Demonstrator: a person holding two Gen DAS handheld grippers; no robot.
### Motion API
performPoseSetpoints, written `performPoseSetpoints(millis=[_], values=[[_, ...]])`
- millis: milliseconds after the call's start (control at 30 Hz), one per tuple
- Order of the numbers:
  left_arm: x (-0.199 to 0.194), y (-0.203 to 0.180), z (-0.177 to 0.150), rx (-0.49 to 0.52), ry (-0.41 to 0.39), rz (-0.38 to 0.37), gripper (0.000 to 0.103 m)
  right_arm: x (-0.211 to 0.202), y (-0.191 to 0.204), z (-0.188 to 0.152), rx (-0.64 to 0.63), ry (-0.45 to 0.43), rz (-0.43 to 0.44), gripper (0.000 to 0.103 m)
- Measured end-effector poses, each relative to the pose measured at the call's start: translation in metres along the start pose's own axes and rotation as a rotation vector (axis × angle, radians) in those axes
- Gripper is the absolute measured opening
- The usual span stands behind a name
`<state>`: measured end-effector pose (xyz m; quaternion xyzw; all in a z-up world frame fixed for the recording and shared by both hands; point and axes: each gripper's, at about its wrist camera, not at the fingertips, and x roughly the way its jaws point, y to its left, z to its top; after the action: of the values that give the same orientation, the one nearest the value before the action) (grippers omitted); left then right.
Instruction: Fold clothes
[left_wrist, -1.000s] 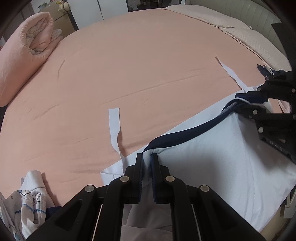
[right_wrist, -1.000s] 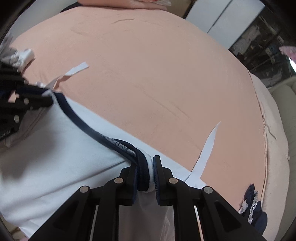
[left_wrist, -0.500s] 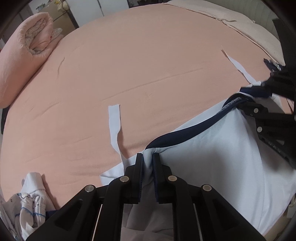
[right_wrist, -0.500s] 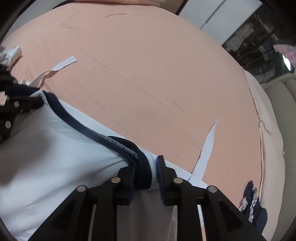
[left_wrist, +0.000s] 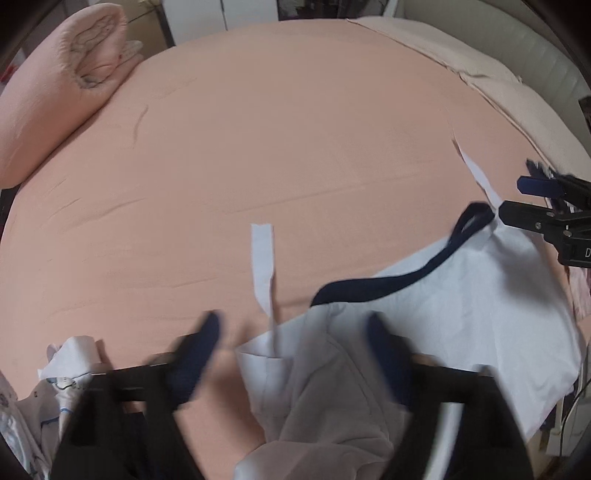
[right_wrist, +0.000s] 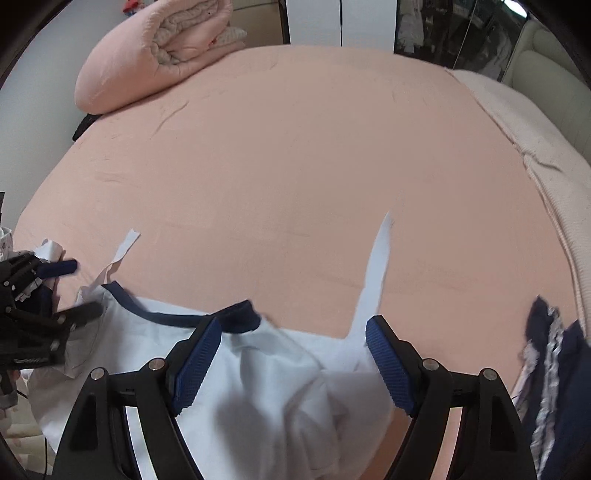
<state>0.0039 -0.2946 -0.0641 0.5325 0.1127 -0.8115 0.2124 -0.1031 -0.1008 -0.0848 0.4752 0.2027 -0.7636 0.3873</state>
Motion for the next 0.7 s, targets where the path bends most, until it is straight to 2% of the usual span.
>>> performPoseSetpoints(millis=[167, 367, 433, 533, 600, 700], values=[[-0.021, 0.004, 0.006, -0.004, -0.060, 0.034, 0.087, -0.019, -0.002, 0.011, -0.029, -0.040, -0.014, 0.081], [-0.065, -0.001, -0.003, 0.040, -0.166, 0.096, 0.087, -0.051, 0.006, 0.004, -0.038, -0.103, 0.024, 0.081], [-0.089, -0.011, -0.031, 0.048, -0.205, 0.127, 0.087, -0.061, 0.013, -0.002, -0.035, -0.120, 0.016, 0.081], [-0.105, -0.002, -0.045, 0.047, -0.265, 0.173, 0.087, -0.074, 0.014, -0.024, 0.033, -0.168, 0.049, 0.081], [-0.109, 0.008, -0.060, -0.034, -0.313, 0.178, 0.087, -0.075, 0.011, -0.033, 0.103, -0.172, 0.105, 0.081], [-0.111, 0.028, -0.078, -0.209, -0.333, 0.063, 0.087, -0.082, 0.004, -0.034, 0.189, -0.177, 0.152, 0.081]])
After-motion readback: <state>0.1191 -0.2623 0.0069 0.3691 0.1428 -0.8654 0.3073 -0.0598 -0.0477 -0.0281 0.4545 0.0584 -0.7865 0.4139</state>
